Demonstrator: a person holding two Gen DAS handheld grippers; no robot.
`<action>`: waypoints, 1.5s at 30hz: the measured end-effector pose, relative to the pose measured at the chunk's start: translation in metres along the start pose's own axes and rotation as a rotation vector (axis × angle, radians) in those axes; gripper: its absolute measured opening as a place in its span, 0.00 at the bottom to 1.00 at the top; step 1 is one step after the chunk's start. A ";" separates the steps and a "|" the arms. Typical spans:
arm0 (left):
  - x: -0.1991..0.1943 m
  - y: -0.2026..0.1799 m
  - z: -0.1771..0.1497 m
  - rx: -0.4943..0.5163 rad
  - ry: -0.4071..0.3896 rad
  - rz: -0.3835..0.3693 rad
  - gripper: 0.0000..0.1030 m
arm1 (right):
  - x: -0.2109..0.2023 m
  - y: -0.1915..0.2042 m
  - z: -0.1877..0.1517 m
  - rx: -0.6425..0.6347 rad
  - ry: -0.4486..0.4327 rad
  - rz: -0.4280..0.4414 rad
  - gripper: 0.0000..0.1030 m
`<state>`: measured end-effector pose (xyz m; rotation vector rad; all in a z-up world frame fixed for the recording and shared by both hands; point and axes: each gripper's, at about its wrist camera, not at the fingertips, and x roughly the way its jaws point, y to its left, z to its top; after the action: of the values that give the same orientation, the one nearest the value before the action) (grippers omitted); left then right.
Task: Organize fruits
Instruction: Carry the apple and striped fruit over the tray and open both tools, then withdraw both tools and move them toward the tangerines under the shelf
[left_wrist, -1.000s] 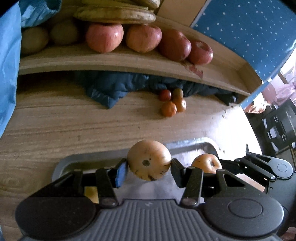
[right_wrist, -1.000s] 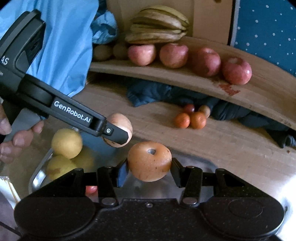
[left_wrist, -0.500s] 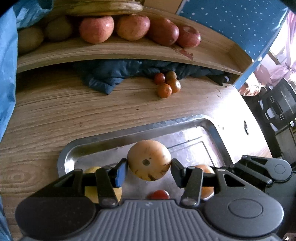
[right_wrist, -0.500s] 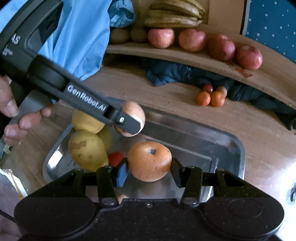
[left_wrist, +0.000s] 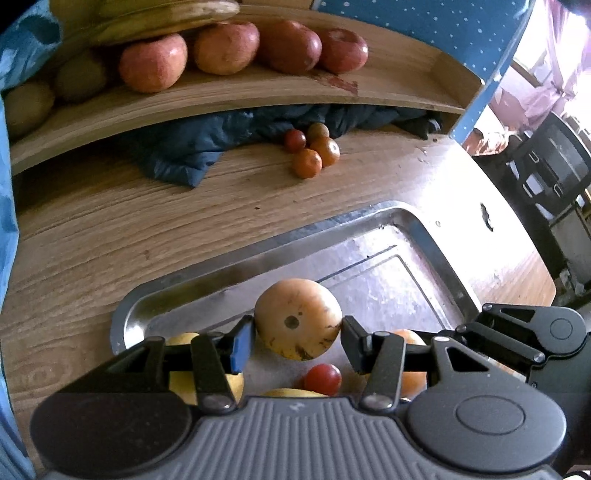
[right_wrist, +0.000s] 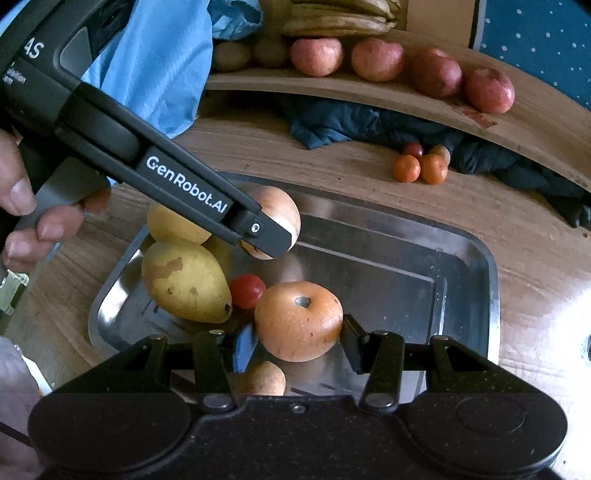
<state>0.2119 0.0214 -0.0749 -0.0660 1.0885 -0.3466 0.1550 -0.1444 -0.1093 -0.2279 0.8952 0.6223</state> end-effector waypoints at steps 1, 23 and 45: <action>0.000 0.000 0.000 0.009 0.001 0.001 0.53 | 0.000 0.000 0.000 0.003 0.000 -0.002 0.49; 0.002 -0.011 -0.003 0.124 0.017 0.016 0.53 | 0.005 0.007 -0.003 0.023 0.022 -0.060 0.49; -0.052 -0.016 -0.029 0.105 -0.053 0.000 1.00 | -0.034 0.008 -0.010 0.067 -0.004 -0.059 0.94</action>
<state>0.1612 0.0260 -0.0407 0.0179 1.0161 -0.3994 0.1282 -0.1562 -0.0879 -0.1920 0.9009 0.5366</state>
